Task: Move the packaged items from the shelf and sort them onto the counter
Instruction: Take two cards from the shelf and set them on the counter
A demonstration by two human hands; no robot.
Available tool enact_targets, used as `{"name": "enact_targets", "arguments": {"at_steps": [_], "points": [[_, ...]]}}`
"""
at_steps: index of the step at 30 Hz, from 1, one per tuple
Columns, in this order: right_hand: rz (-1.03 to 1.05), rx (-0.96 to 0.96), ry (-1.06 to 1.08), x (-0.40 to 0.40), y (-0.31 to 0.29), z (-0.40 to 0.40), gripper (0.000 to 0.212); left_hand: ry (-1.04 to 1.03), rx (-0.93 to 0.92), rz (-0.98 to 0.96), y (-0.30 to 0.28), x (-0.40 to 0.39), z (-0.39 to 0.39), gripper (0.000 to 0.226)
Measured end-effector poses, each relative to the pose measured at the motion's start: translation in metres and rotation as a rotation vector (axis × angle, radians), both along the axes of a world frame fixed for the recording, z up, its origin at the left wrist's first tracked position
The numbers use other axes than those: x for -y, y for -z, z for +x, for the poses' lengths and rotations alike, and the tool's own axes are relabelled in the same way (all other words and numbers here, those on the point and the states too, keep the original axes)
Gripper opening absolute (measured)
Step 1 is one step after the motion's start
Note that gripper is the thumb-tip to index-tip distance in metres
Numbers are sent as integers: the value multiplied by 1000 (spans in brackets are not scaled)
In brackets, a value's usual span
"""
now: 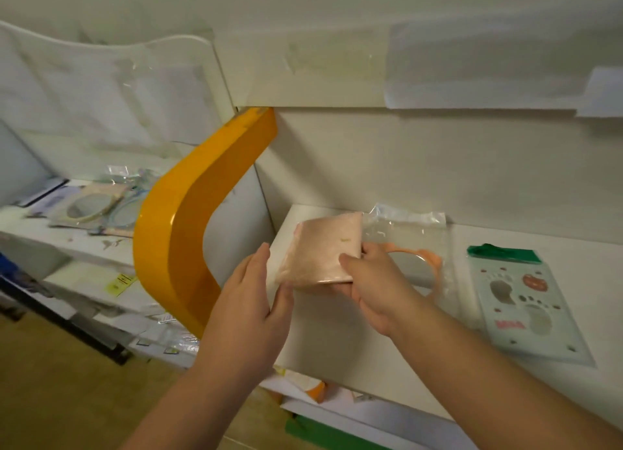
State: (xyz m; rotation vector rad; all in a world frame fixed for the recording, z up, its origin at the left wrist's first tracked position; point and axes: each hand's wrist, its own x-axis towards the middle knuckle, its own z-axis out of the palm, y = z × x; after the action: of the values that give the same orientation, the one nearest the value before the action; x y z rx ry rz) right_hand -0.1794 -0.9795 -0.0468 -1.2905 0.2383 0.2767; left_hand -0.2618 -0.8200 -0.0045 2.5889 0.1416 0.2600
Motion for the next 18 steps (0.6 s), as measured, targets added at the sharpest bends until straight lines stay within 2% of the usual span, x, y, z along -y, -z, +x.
{"name": "enact_targets", "arguments": {"at_steps": [6, 10, 13, 18], "points": [[-254, -35, -48, -13, 31, 29, 48, 76, 10, -65, 0, -14, 9, 61], [-346, 11, -143, -25, -10, -1, 33, 140, 25, -66, -2, -18, 16, 61], [-419, 104, -191, -19, -25, -14, 36, 193, 42, -47, -6, -20, 21, 60], [-691, 158, 38, 8, -48, -21, 30, 296, 83, -12, -12, -21, 28, 57]]}}
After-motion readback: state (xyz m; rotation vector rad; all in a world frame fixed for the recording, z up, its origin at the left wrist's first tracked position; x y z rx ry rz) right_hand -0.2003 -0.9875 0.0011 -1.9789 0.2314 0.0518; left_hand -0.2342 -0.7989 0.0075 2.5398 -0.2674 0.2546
